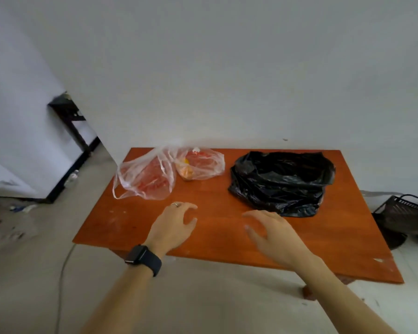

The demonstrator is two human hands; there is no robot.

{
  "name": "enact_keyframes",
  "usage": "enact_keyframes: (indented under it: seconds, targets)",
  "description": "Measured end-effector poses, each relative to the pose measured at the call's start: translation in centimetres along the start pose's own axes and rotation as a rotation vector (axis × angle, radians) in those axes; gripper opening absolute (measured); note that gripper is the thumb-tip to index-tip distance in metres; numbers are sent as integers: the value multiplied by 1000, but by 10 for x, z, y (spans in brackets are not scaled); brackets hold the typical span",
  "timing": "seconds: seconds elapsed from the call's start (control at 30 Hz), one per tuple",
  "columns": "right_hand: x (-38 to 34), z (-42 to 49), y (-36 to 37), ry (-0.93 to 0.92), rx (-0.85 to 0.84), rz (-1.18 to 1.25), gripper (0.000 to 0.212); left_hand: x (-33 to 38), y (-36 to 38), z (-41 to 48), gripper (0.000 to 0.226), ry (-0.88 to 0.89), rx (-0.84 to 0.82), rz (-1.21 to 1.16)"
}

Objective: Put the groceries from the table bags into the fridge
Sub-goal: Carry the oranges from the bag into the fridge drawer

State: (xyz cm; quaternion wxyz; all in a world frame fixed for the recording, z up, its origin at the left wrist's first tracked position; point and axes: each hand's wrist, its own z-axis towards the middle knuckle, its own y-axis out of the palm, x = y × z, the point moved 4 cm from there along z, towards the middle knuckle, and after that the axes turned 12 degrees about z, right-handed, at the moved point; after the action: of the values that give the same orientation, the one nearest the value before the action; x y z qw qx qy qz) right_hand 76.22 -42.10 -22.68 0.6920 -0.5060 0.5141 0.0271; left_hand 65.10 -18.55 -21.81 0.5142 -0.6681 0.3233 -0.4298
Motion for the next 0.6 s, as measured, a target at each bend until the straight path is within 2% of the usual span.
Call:
enact_keyframes:
  seconds: [0.17,0.3,0.47,0.6]
  targets:
    - [-4,90,19,11,-80,20,39,-47,-13,72,36,-6,-34,-5]
    - [-2,170,41,58,-74,55,39,-80,-20,151,35,48,-29,6]
    - [-2,269,73,178,0,130,39,-113,-25,273,29,219,-61,72]
    - [1,336,100,283,0,186,36,-129,-8,354,30,374,-155,247]
